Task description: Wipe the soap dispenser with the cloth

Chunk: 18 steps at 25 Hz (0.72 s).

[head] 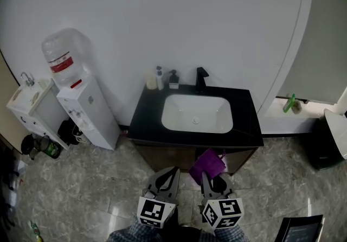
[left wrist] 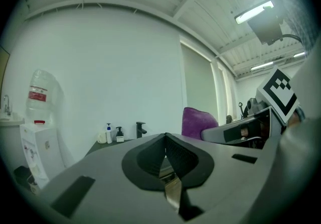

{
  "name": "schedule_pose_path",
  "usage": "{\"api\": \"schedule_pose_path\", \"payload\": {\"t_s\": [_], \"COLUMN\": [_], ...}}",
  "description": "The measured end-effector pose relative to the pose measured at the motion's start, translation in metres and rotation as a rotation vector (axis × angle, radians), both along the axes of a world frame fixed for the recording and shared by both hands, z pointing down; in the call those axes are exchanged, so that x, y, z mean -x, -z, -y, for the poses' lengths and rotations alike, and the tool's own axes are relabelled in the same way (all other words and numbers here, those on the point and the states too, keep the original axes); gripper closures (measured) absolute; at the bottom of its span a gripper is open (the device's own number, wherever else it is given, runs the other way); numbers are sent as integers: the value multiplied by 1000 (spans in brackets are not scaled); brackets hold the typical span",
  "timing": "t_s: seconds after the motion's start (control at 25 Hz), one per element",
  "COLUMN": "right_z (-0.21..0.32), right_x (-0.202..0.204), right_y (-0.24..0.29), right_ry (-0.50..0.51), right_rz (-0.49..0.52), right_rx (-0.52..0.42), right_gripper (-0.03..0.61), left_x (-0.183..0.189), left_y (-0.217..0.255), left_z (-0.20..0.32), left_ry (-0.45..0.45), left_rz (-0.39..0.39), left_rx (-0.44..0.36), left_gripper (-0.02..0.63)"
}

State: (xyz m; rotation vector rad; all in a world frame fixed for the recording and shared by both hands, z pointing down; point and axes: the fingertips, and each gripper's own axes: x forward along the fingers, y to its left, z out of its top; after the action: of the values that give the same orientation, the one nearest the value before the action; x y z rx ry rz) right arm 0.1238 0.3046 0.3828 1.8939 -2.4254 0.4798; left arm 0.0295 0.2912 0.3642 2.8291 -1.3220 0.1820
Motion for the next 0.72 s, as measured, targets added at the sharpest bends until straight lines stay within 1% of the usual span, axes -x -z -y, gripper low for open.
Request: {"api": "schedule_pose_path", "payload": {"t_s": [0.2, 0.32, 0.44, 0.72], "right_z": [23, 50, 90, 207], "right_x": [-6, -6, 2, 19], "right_y": [-7, -13, -16, -10], "right_ry": [-21, -27, -17, -27], "right_rz": [-12, -27, -22, -46], "right_rx": [-1, -1, 10, 21], "right_gripper": [500, 500, 500, 500], "left_x": [-3, 0, 6, 30], "left_y": [-6, -12, -13, -13], "left_z": [29, 60, 101, 216], "left_ry": [-7, -6, -6, -7], "left_rz": [-9, -11, -7, -6], "left_rx": [-7, -14, -18, 5], "left_gripper": [612, 612, 612, 612]}}
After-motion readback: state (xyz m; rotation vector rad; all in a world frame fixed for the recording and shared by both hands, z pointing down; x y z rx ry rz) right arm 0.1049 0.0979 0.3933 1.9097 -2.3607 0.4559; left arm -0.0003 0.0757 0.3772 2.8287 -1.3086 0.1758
